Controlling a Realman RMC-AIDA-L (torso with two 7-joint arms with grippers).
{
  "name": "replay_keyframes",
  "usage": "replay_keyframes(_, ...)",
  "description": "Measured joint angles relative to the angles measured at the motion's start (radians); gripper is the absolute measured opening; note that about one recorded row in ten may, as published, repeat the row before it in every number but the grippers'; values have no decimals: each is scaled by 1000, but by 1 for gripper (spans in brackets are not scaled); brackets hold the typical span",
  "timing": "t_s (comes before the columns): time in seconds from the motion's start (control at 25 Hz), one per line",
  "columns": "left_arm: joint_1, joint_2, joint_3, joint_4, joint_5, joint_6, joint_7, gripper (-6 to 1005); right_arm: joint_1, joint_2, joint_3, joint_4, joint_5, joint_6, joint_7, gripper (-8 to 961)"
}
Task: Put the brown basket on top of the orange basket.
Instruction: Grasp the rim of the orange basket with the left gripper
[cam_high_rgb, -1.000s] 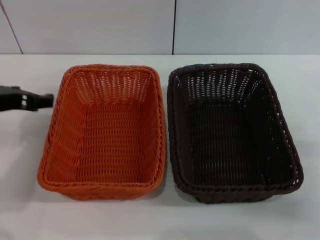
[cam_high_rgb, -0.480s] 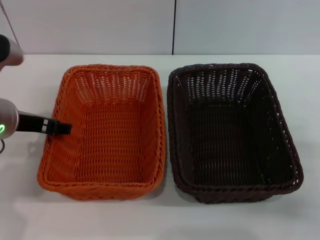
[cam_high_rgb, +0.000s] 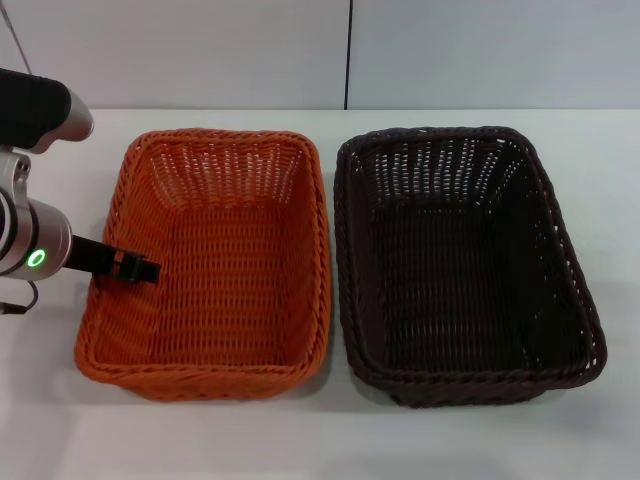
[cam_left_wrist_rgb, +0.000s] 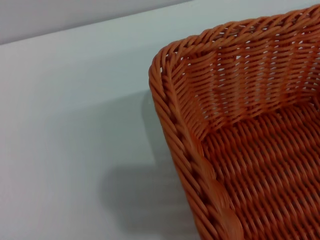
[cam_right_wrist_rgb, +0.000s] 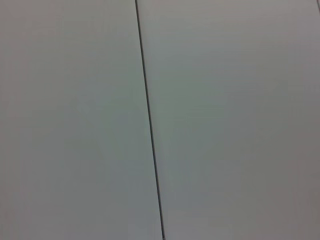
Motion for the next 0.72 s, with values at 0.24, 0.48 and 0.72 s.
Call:
replay_keyframes(0.24,-8,3,0,-16,9,-6,20,613,0,0,0,0,0,0,0,722)
replay_keyframes(0.48,-9,4,1,-14,12,-9,45,393,0,0,-1,0,0,0,0,722)
replay_keyframes(0.72,-6,4,1,-21,13,-10,65,260,0,0,0,0,0,0,0,723)
